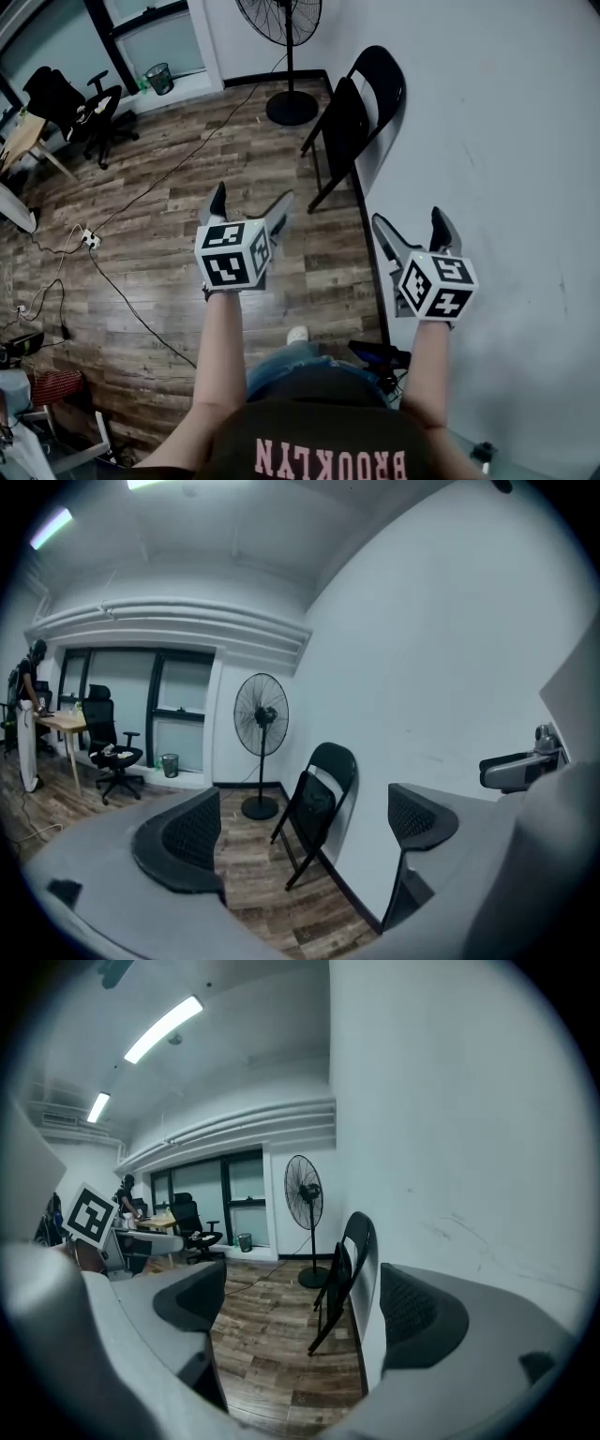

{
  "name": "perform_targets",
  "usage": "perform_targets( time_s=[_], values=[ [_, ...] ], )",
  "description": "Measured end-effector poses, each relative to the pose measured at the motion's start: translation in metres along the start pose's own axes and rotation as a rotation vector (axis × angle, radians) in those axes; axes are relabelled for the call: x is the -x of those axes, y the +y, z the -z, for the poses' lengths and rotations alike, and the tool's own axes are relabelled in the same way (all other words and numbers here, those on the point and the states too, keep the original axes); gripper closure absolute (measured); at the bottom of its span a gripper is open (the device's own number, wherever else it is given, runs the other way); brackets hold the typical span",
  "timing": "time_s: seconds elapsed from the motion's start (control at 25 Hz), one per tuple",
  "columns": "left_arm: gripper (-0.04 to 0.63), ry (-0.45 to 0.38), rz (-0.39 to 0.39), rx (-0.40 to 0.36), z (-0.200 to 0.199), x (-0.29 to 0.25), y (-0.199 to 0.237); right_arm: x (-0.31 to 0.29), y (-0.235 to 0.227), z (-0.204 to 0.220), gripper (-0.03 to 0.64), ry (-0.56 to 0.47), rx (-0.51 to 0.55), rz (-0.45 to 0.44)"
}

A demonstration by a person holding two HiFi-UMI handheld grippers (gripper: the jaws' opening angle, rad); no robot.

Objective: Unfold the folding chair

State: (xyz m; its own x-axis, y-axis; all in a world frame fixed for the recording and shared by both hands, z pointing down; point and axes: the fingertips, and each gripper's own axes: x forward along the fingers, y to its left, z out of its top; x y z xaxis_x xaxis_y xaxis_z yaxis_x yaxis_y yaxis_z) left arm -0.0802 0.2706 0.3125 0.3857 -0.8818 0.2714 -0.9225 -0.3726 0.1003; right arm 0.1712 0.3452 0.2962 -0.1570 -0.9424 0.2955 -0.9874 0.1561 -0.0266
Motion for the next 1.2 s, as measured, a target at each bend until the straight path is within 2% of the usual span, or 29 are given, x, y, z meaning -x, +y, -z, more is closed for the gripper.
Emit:
perform_targets(
  time_s=[0.32, 0.68, 1.2],
  values=[
    [0.04, -0.008, 0.021, -0.02, -0.007, -0.028, 0.033, -0.037, 0.006, -0.005, 0.112, -0.016, -0.001, 0.061],
    [0.041, 0.002, 0.026, 0.032, -0.009, -0.049, 0.054, -0.064, 0.005, -0.01, 0.114, 0.029, 0.026, 0.075],
    [0.041, 0.009, 0.006, 0.052, -0.02, -0.138, 0.07, -0.156, -0.039, -0.016, 0.117, 0.034, 0.002, 0.065]
  ],
)
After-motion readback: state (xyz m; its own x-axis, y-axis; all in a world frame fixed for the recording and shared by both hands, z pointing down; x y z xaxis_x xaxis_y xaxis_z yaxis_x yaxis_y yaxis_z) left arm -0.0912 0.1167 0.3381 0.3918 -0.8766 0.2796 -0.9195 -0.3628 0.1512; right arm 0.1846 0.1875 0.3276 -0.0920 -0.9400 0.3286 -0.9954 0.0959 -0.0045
